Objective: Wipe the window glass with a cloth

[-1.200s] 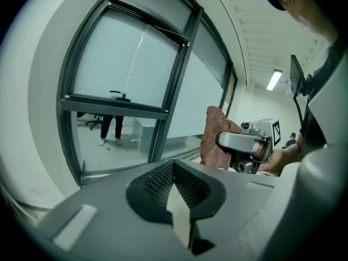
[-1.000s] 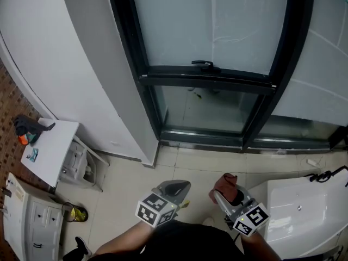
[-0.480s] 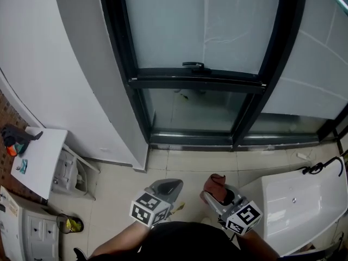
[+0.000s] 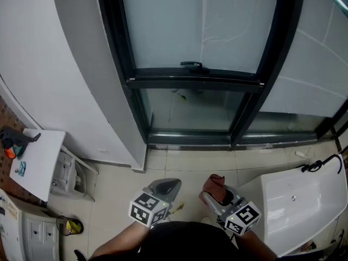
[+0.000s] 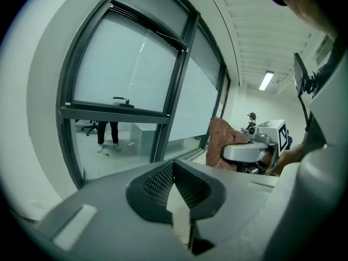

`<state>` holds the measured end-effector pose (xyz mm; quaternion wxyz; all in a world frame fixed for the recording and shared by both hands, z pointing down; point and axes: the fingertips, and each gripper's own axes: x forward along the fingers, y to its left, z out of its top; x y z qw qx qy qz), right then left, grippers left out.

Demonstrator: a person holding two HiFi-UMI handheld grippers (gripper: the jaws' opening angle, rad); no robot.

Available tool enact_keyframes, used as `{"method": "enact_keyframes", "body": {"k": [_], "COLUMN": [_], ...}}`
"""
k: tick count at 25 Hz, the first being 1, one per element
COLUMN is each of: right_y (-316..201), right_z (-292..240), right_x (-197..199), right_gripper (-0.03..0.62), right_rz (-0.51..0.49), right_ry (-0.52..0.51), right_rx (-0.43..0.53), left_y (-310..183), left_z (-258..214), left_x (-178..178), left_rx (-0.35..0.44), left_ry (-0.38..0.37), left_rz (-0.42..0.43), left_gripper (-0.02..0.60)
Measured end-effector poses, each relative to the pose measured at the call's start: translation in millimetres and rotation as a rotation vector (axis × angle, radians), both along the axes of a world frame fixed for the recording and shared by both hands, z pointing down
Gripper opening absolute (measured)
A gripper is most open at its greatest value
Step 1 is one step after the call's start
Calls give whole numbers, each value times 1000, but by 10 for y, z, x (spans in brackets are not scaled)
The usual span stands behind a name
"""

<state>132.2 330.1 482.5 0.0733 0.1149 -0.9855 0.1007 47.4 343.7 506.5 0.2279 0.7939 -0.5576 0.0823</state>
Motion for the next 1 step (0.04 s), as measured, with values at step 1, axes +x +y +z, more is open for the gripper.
{"method": "enact_keyframes", "body": {"k": [1], "right_y": [7], "right_z": [-5], "right_x": [0], "right_gripper": [107], "right_rz": [0], "right_ry": [-1], "right_rx": [1], "left_y": [4], "left_z": [1], "left_x": [-12], "left_rx": [1], "left_ry": [1], "left_rz": [-4], "left_gripper": [17]}}
